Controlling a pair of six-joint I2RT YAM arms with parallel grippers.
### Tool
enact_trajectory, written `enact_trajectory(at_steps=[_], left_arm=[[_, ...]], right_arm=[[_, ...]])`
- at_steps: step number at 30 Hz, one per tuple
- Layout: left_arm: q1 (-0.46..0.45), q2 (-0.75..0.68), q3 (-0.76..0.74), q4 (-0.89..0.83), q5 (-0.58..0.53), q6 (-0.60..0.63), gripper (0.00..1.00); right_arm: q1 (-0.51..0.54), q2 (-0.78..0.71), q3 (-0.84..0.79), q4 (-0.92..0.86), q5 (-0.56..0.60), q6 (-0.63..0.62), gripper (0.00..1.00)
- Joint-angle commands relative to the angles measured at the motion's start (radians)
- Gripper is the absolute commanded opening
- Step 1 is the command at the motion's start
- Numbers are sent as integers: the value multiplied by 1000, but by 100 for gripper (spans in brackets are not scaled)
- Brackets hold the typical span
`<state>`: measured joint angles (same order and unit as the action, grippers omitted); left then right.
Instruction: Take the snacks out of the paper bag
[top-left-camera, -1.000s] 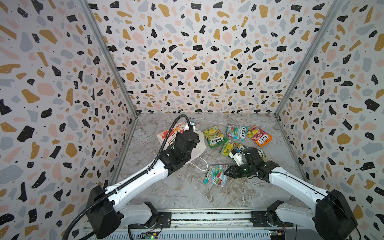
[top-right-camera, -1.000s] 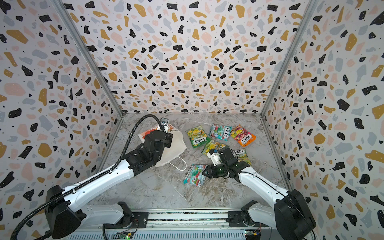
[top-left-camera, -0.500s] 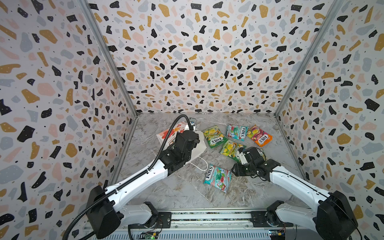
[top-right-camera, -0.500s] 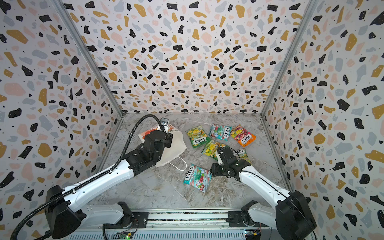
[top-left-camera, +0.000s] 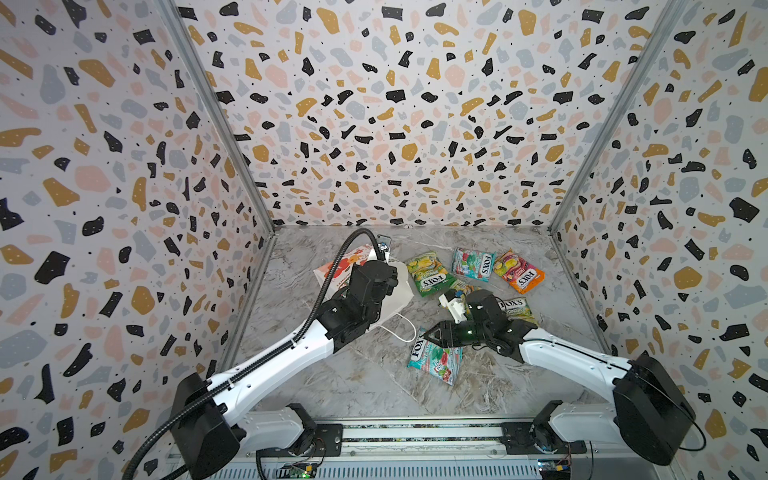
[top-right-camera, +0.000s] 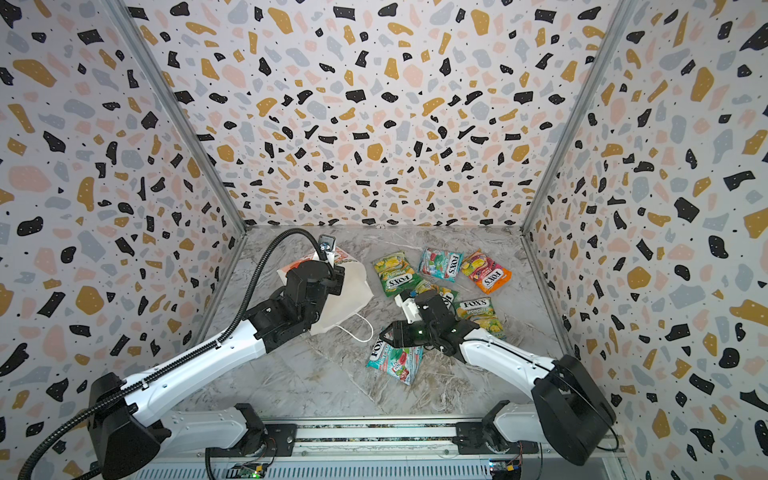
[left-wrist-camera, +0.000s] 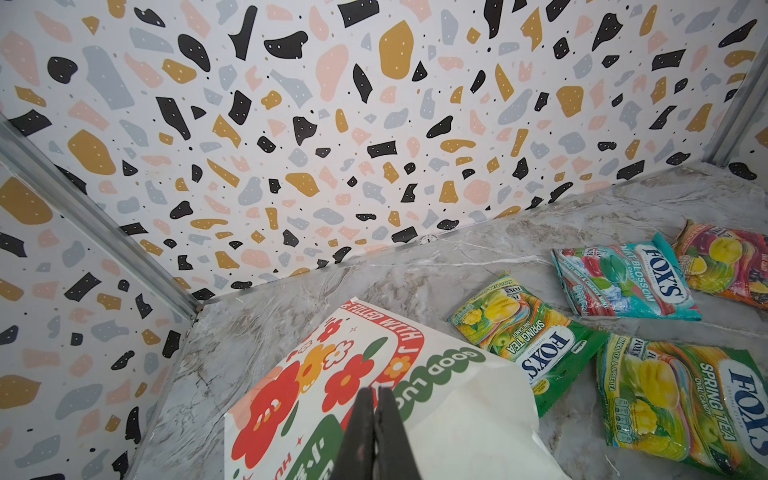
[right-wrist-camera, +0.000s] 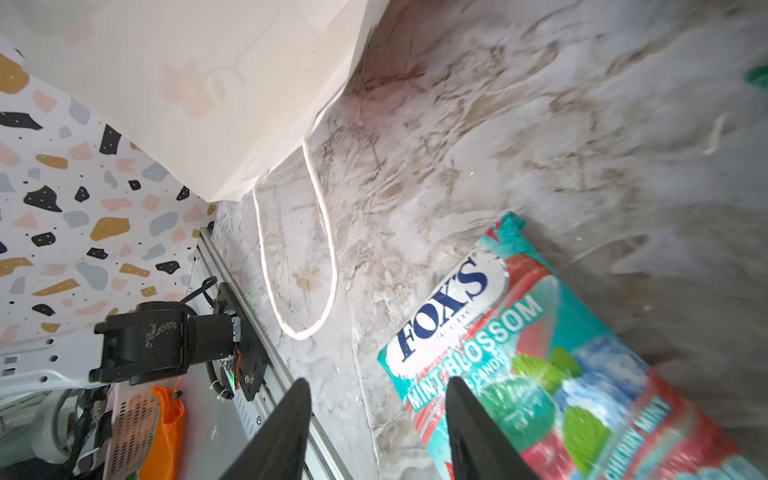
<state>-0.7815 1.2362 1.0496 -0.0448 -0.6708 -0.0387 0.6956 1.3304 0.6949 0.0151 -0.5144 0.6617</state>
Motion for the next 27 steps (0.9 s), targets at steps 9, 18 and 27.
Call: enact_trajectory(at_steps=[9, 18, 27], left_arm=[[4, -23, 3, 25, -1, -6, 0], [4, -30, 3, 25, -1, -6, 0], [4, -59, 6, 22, -9, 11, 0]], right_arm=[[42, 139, 80, 197, -73, 70, 49], [46, 157, 77, 232, -39, 99, 6], [65, -22, 164, 62, 108, 28, 0]])
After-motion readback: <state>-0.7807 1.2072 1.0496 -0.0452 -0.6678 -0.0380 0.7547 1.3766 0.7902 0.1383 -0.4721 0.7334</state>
